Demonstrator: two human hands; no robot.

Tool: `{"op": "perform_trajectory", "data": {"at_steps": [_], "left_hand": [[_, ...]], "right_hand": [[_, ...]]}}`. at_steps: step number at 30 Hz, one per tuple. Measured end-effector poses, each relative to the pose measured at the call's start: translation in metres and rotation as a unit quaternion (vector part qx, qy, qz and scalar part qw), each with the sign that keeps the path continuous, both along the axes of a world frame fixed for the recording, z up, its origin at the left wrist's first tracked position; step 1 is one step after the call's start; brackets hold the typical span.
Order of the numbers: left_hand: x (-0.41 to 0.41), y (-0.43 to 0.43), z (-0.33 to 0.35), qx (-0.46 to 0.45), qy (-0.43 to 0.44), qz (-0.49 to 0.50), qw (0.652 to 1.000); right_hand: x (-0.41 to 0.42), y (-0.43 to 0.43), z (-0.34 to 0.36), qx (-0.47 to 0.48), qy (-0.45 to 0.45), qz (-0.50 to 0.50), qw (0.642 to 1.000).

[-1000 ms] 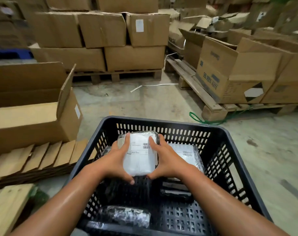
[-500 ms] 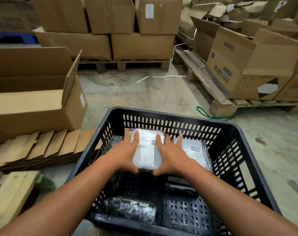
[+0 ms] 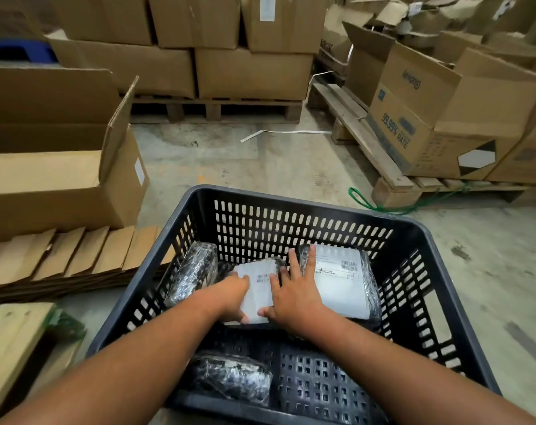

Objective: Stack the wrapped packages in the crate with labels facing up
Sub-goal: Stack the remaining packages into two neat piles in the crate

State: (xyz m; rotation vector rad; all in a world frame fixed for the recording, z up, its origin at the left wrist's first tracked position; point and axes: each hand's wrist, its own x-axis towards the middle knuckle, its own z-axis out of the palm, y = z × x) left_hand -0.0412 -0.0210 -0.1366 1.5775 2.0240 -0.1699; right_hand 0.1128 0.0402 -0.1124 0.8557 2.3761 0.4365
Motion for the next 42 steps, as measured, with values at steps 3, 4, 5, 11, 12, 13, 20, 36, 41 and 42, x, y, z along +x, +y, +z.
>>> {"op": "perform_trajectory", "data": {"at_steps": [3, 4, 5, 11, 12, 13, 20, 36, 41, 42], "left_hand": [[0.0, 0.0, 0.0, -0.011, -0.006, 0.025, 1.0], [0.0, 0.001, -0.002, -0.012, -0.01, 0.032, 0.999], [-0.001, 0.001, -0.003, -0.015, -0.014, 0.038, 0.999], [-0.001, 0.003, -0.016, -0.003, -0.028, 0.063, 0.998], [-0.002, 0.004, -0.017, 0.008, -0.03, 0.071, 0.997], [-0.003, 0.005, -0.018, 0.014, -0.031, 0.076, 0.997], [-0.002, 0.007, -0.016, 0.007, -0.028, 0.089, 0.996], [-0.022, 0.001, 0.074, 0.198, -0.091, 0.148, 0.965], [-0.058, -0.01, 0.106, 0.194, -0.045, 0.136, 0.971], [-0.063, -0.011, 0.11, 0.181, -0.054, 0.137, 0.972]], "right_hand": [[-0.005, -0.002, -0.003, 0.016, -0.018, -0.008, 1.0], [-0.007, -0.002, -0.003, 0.017, -0.03, -0.01, 0.999], [-0.008, -0.002, -0.004, 0.02, -0.049, -0.009, 0.999], [-0.012, -0.005, -0.022, 0.031, -0.121, 0.019, 0.992], [-0.013, -0.003, -0.024, 0.027, -0.113, 0.018, 0.993], [-0.014, -0.002, -0.026, 0.025, -0.107, 0.018, 0.994], [-0.014, -0.001, -0.025, 0.002, -0.087, -0.004, 0.996], [-0.001, 0.0, -0.007, -0.1, 0.186, 0.051, 0.976], [-0.006, -0.011, 0.014, -0.244, 0.367, 0.077, 0.894], [-0.01, -0.017, 0.016, -0.277, 0.396, 0.091, 0.871]]}}
